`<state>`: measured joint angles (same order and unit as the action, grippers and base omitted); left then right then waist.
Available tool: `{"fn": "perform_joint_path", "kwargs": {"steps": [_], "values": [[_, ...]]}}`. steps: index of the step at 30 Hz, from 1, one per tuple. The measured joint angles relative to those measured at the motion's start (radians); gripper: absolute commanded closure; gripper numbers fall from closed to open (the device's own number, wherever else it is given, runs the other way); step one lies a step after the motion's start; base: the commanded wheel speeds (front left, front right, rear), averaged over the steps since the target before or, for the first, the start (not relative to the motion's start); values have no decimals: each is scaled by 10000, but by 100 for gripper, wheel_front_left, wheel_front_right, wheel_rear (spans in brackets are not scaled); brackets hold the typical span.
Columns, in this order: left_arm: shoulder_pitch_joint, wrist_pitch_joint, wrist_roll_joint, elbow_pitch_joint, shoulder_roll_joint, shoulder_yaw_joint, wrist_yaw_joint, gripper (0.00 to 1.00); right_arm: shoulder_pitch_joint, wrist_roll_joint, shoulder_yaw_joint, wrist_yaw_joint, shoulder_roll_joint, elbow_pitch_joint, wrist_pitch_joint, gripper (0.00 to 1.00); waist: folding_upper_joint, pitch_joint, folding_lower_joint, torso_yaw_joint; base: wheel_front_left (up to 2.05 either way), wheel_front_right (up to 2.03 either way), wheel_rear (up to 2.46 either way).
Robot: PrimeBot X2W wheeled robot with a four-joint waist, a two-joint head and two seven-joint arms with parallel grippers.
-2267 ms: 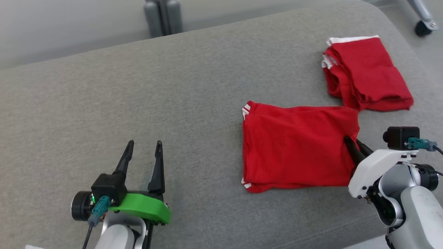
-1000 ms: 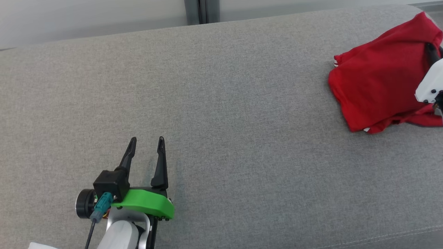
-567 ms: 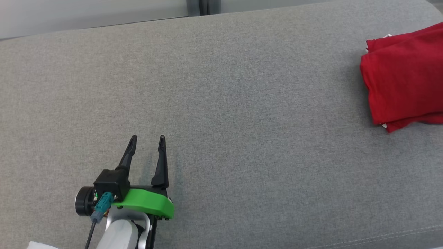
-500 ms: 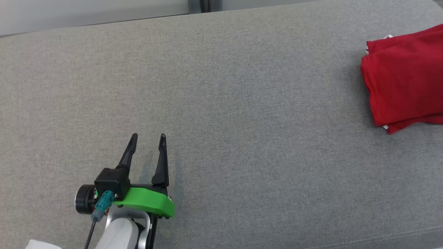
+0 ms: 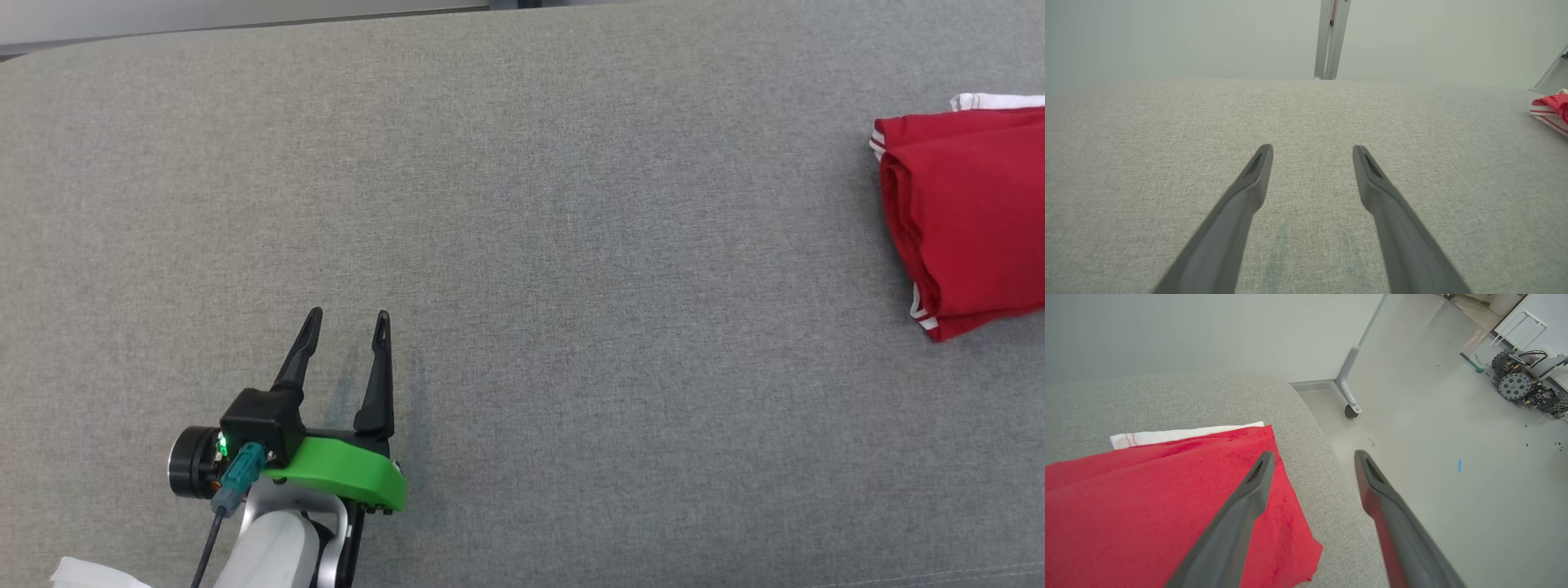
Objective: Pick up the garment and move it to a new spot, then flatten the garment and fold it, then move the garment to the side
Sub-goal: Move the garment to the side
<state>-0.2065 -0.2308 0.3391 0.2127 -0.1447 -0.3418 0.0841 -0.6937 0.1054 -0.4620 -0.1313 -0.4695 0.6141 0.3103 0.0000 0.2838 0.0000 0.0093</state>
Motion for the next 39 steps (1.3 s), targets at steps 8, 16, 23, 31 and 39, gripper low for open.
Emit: {"fn": "perform_joint_path", "kwargs": {"steps": [8, 16, 23, 31, 39], "values": [[181, 46, 33, -29, -31, -17, 130, 0, -152, 180, 326, 0, 775, 222, -832, 0, 0, -283, 0, -159, 0, 0, 0], [178, -132, 288, 12, 10, 198, 128, 0, -8, -834, 1891, 0, 1484, -604, -1657, 0, 0, -797, 0, -378, 0, 0, 0], [337, -268, 660, 192, 259, 736, 186, 0, 1120, -1914, 3396, 0, 2061, -1921, -2222, 0, 0, -1499, 0, -436, 0, 0, 0], [780, -307, 485, 662, 449, 1087, 322, 0, 2650, -2796, 3973, 0, 2880, -2934, -3022, 0, 0, -2403, 0, -326, 0, 0, 0], [1060, -316, 267, 924, 606, 1218, 234, 0, 4252, -2422, 4004, 0, 3914, -3695, -3908, 0, 0, -2881, 0, 35, 0, 0, 0]]}}
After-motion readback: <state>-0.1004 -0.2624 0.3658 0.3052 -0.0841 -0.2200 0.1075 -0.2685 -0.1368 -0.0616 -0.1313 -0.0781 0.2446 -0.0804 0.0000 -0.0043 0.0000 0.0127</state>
